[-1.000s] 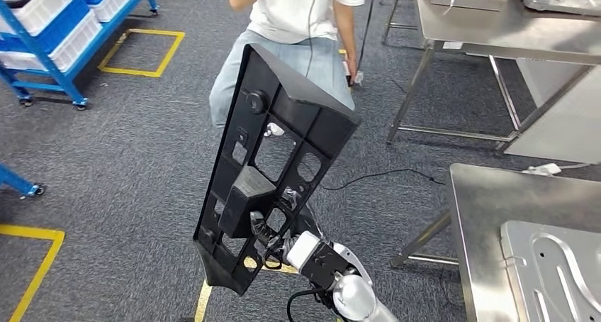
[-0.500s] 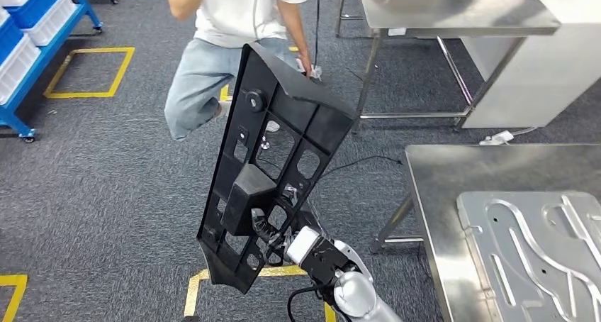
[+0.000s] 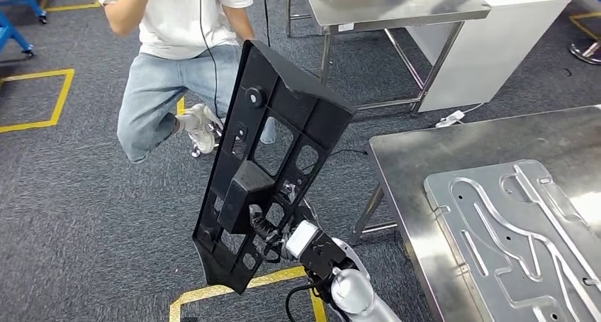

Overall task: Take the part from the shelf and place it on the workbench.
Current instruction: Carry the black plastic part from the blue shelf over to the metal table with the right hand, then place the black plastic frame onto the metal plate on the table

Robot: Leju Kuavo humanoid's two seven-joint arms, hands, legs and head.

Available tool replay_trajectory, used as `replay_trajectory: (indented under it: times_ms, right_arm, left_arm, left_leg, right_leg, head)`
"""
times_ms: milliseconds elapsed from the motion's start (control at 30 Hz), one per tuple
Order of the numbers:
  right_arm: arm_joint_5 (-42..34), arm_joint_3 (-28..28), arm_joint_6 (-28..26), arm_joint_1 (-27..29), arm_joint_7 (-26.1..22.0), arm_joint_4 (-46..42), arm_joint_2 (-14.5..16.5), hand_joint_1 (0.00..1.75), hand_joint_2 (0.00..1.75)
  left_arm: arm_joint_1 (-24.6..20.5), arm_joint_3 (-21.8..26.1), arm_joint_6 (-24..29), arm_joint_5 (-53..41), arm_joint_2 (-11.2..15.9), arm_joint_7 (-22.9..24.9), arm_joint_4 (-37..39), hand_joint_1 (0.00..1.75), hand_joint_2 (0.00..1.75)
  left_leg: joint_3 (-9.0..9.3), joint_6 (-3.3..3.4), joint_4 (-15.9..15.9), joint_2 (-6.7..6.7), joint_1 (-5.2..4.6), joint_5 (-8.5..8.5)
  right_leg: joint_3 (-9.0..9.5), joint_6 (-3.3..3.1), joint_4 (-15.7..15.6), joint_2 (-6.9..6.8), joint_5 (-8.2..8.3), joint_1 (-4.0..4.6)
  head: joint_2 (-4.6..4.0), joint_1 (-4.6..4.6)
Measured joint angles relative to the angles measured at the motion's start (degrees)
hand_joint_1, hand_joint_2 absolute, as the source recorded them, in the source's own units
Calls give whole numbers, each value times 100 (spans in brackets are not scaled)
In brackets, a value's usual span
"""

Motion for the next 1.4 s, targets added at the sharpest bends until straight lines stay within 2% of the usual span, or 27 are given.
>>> replay_trajectory:
  times_ms: [67,100,133,167,200,233,300,333,400,467,500,533,600,667,700,767,833,900,967,1033,1100,1167,1200,1233,1267,1333,1400]
  right_arm:
    - [-6,-16,1,-39,3,3,2,175,175]
    - [-10,-19,1,-55,5,7,3,175,175]
    - [-15,-23,1,-59,5,13,4,175,175]
    - [-21,-29,1,-56,5,21,4,175,175]
    - [-27,-35,1,-52,7,29,4,175,175]
    - [-32,-40,1,-52,8,38,4,175,175]
    - [-38,-45,2,-69,11,45,5,175,175]
    - [-39,-46,3,-83,13,45,12,175,175]
    - [-42,-47,3,-109,15,45,26,175,175]
    - [-46,-54,2,-110,16,45,35,175,175]
    - [-47,-57,1,-110,16,45,37,175,175]
    - [-48,-61,1,-116,17,48,44,175,175]
    - [-48,-62,2,-136,20,53,66,175,175]
    - [-48,-62,3,-140,25,60,80,175,175]
    - [-49,-62,3,-138,26,63,81,175,175]
    - [-51,-63,1,-145,27,67,81,175,175]
    - [-52,-74,-6,-177,30,69,81,175,175]
    - [-52,-105,-20,-220,40,71,81,175,175]
    - [-55,-157,-39,-259,60,72,81,175,175]
    - [-60,-209,-62,-316,80,73,81,175,175]
    - [-69,-234,-82,-389,91,77,81,175,175]
    - [-78,-250,-101,-426,96,96,81,175,175]
    - [-80,-265,-109,-429,97,111,81,175,175]
    - [-82,-284,-114,-432,98,125,81,175,175]
    - [-85,-302,-117,-437,99,134,81,175,175]
    - [-89,-331,-124,-468,99,140,81,175,175]
    - [-91,-359,-158,-517,99,144,80,175,175]
  left_arm:
    - [0,-3,-5,-1,-9,0,0,0,175]
    - [8,-4,-9,-1,-10,0,0,0,175]
    - [18,-4,-11,-1,-11,1,0,0,175]
    - [25,-4,-11,-1,-11,1,0,0,175]
    - [28,-4,-11,-1,-11,1,0,0,175]
    - [26,-4,-10,-1,-11,1,0,0,175]
    - [18,-7,-10,-1,-11,1,0,0,175]
    - [16,-9,-10,-1,-12,1,0,0,175]
    - [12,-11,-10,-1,-13,1,0,0,175]
    - [0,-15,-10,-1,-13,0,0,0,175]
    - [-4,-18,-10,-1,-13,-1,0,0,175]
    - [-6,-20,-11,-1,-13,-2,0,0,175]
    - [1,-22,-12,-1,-11,-2,0,0,175]
    - [10,-22,-13,-1,-11,-4,0,0,175]
    - [10,-22,-13,-5,-11,-6,0,0,175]
    - [10,-22,-16,-21,-11,-7,0,0,175]
    - [21,-23,-20,-34,-10,-2,1,0,175]
    - [24,-28,-23,-41,-9,2,1,0,175]
    - [14,-34,-32,-52,-13,10,1,0,175]
    - [4,-40,-42,-64,-20,17,2,0,175]
    - [3,-44,-56,-70,-23,19,2,0,175]
    - [9,-45,-68,-75,-23,23,2,0,175]
    - [10,-45,-70,-77,-22,25,2,0,175]
    - [7,-45,-74,-79,-22,26,2,0,175]
    - [3,-45,-77,-79,-23,27,2,0,175]
    - [-5,-46,-83,-78,-25,27,2,0,175]
    - [-16,-48,-85,-76,-25,27,2,0,175]
  left_leg:
    - [27,67,-42,150,-4,7]
    - [33,89,-46,226,-16,-2]
    - [36,101,-45,304,-24,-13]
    - [42,104,-44,380,-27,-25]
    - [54,102,-43,452,-28,-39]
    - [76,95,-42,519,-29,-57]
    - [143,62,-43,633,-40,-104]
    - [171,34,-42,683,-54,-129]
    - [216,-30,-56,789,-77,-169]
    - [262,-87,-55,896,-84,-202]
    - [256,-113,21,845,-84,-243]
    - [197,-134,188,725,-81,-331]
    - [-101,-167,794,404,-68,-634]
    - [-442,-202,1366,284,-58,-834]
    - [-512,-222,1423,270,-50,-770]
    - [-381,-255,968,223,-16,-355]
    - [-148,-256,347,-33,36,-59]
    - [-77,-207,122,-220,42,-42]
    - [-69,-125,94,-125,29,-28]
    - [-37,-34,54,10,41,-9]
    - [-18,34,31,154,31,-14]
    - [-12,62,31,310,14,-33]
    - [-4,64,32,385,10,-44]
    - [10,61,32,453,9,-59]
    - [34,51,32,517,8,-77]
    - [99,12,30,629,-8,-124]
    - [148,-48,15,713,-34,-157]
  right_leg:
    - [-249,56,487,-354,-253,4]
    - [-440,78,843,-460,-411,-8]
    - [-632,95,1189,-501,-540,-23]
    - [-767,105,1409,-519,-576,-36]
    - [-803,109,1441,-532,-504,-44]
    - [-722,103,1254,-555,-336,-48]
    - [-325,46,476,-754,73,-16]
    - [-158,3,145,-866,178,19]
    - [-41,-74,-122,-964,178,83]
    - [-8,-135,-180,-829,180,68]
    - [37,-161,-226,-764,190,44]
    - [82,-197,-271,-704,204,20]
    - [136,-253,-310,-585,210,2]
    - [137,-278,-291,-427,198,5]
    - [137,-275,-273,-339,186,1]
    - [135,-242,-211,-162,147,-16]
    - [80,-179,-109,-13,94,-27]
    - [-5,-102,-42,105,80,-34]
    - [-43,-34,-44,175,99,-45]
    - [-110,18,88,-72,26,-31]
    - [-382,63,621,-427,-238,-26]
    - [-753,94,1289,-522,-480,-51]
    - [-847,101,1435,-529,-475,-61]
    - [-827,101,1367,-540,-366,-65]
    - [-696,91,1096,-569,-180,-65]
    - [-309,34,337,-768,134,-18]
    - [-120,-40,-48,-908,205,47]
  head:
    - [0,27]
    - [0,37]
    - [0,38]
    - [0,38]
    - [0,38]
    - [0,39]
    - [0,39]
    - [0,39]
    - [0,37]
    - [0,34]
    - [0,34]
    - [0,31]
    - [0,27]
    - [0,25]
    - [0,25]
    - [0,25]
    - [0,28]
    - [0,32]
    - [0,32]
    - [0,49]
    - [0,69]
    - [0,74]
    - [0,73]
    - [0,74]
    - [0,74]
    - [0,74]
    - [0,70]
